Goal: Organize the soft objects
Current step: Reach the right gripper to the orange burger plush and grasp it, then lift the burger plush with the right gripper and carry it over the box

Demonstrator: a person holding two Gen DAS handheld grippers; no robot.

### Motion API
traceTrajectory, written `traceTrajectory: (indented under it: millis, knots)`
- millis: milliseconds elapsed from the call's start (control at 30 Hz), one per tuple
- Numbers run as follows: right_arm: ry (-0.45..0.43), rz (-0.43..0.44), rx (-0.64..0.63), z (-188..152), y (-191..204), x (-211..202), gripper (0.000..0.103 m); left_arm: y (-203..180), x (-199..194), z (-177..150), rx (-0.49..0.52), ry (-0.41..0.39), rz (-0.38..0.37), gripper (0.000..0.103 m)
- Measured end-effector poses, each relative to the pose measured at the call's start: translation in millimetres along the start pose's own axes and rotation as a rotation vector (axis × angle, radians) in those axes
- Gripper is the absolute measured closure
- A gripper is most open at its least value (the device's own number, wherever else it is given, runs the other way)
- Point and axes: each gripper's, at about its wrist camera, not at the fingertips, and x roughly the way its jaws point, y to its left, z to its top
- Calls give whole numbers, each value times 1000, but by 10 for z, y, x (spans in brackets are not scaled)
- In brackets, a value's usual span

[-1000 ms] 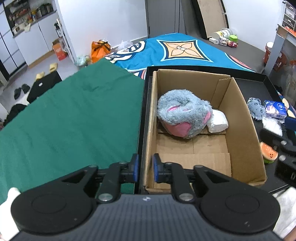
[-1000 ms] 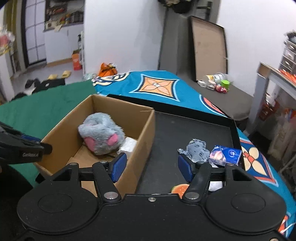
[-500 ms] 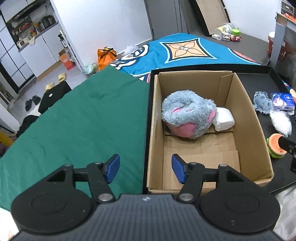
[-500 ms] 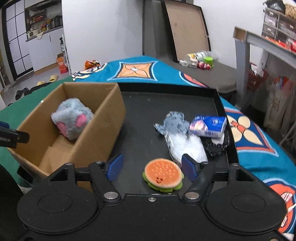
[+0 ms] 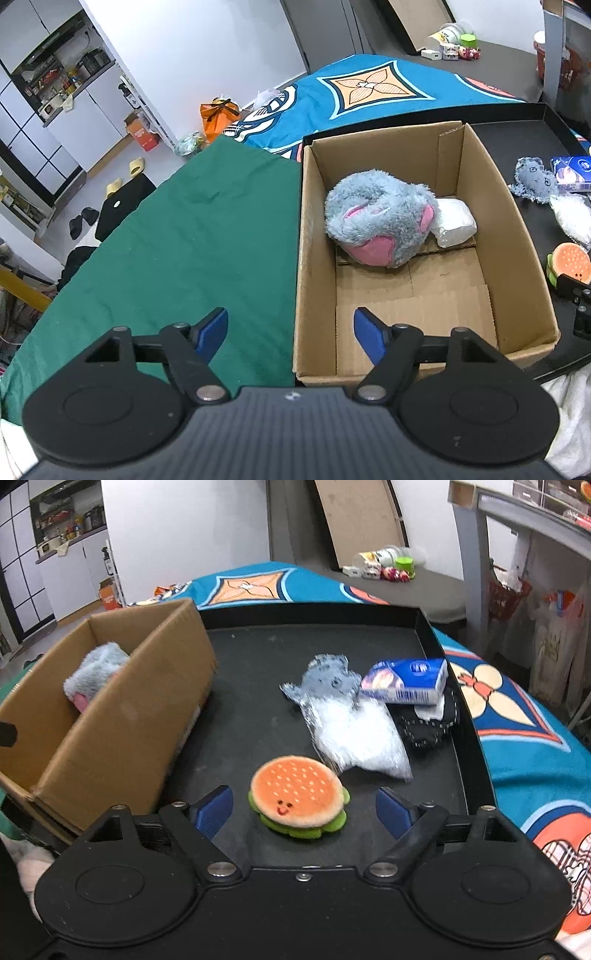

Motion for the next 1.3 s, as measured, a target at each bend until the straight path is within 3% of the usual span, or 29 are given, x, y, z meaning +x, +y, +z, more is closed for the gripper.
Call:
traceTrajectory:
  millis: [333,467,567,1067,1300]
  knots:
    - [31,17,37,-97,-34,135,22,-140,32,26,68,29,60,28]
    - [16,-14,-25,-86,9,113,52,-185,53,41,89,37,81,28]
    - [21,-2,-6,-66,-44,100,58,-198,50,45,98,37,94,27]
    - [4,-16,-24,-111,-137,-11,59,-257,-5,43,120,13,126,26]
    - [-14,-8,-30,-5,-135,-115,60,-208,-25,41,93,-5,94,20]
